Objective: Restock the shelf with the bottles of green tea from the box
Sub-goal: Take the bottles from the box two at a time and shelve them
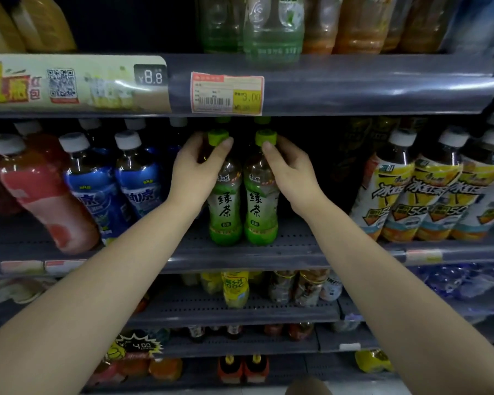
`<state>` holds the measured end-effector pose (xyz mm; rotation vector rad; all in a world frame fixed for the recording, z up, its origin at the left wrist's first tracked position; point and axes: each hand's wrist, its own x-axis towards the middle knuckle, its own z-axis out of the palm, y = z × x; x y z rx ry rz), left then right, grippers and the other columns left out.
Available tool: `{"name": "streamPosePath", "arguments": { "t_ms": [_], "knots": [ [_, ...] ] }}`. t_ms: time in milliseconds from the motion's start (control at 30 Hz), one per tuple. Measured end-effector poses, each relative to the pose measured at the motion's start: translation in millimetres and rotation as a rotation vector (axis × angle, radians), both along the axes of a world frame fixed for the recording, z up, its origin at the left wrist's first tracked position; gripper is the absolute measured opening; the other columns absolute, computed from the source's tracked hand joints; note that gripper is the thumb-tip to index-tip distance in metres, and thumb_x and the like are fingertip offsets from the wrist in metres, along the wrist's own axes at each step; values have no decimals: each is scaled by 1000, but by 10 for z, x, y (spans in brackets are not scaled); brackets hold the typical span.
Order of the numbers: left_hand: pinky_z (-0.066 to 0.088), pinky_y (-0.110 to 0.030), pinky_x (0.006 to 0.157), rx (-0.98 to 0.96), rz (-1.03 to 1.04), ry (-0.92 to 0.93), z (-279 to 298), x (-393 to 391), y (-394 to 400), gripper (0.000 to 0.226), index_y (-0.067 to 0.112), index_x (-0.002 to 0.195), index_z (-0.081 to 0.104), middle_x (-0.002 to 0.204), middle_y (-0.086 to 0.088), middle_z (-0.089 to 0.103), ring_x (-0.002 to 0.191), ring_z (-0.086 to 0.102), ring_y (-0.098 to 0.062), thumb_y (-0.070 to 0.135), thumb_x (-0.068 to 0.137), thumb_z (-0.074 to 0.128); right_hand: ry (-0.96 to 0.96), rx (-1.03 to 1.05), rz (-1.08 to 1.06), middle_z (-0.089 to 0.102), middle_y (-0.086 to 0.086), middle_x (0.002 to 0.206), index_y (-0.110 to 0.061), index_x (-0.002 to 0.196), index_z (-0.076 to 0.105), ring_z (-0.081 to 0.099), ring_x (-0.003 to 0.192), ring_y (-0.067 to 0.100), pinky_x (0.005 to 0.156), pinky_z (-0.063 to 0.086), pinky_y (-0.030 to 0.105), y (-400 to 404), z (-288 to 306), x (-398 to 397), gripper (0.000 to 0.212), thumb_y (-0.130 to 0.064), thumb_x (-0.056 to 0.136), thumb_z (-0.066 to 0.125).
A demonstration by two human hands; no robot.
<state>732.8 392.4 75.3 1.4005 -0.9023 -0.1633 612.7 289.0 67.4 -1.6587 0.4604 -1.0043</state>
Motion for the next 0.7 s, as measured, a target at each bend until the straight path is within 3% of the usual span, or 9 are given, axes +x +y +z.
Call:
{"name": "streamPosePath", "arguments": {
  "t_ms": [133, 267, 467, 567, 700],
  "knots": [
    [49, -26, 93, 58, 7, -62, -23, 4, 55, 24, 28, 109, 57, 104, 15, 64, 101, 61, -2, 36, 87, 63, 155, -138, -56, 54, 4, 133, -21, 134, 48, 51, 121, 13, 100, 42, 29, 35, -38, -80, 60, -46, 82, 63],
    [33, -25, 98, 253, 43, -252, -181, 26, 185, 77, 26, 134, 46, 131, -3, 45, 117, 41, -9, 50, 67, 75, 306, -311, -110, 37, 5, 135, -30, 142, 31, 34, 117, 5, 96, 29, 17, 141, -177, -178, 90, -40, 68, 80],
    [32, -27, 106, 262, 51, -252, -236, 86, 182, 84, 27, 143, 39, 140, -4, 43, 128, 40, -13, 33, 70, 80, 184, -248, -118, 51, -2, 136, -27, 140, 38, 48, 125, 10, 106, 42, 39, 45, -235, -136, 81, -37, 71, 79],
    [38, -38, 109, 232, 0, -225, -261, 120, 170, 82, 26, 142, 38, 139, -2, 48, 128, 46, -17, 31, 72, 80, 197, -256, -97, 49, -4, 139, -30, 142, 36, 46, 127, 8, 107, 41, 36, 18, -261, -176, 79, -37, 75, 77],
    [42, -23, 101, 223, -60, -146, -245, 111, 155, 77, 23, 141, 37, 130, 7, 53, 121, 51, -10, 24, 75, 78, 276, -316, -183, 42, 5, 137, -31, 143, 35, 39, 120, 6, 104, 38, 29, 0, -241, -174, 79, -39, 75, 76]
  ]
}}
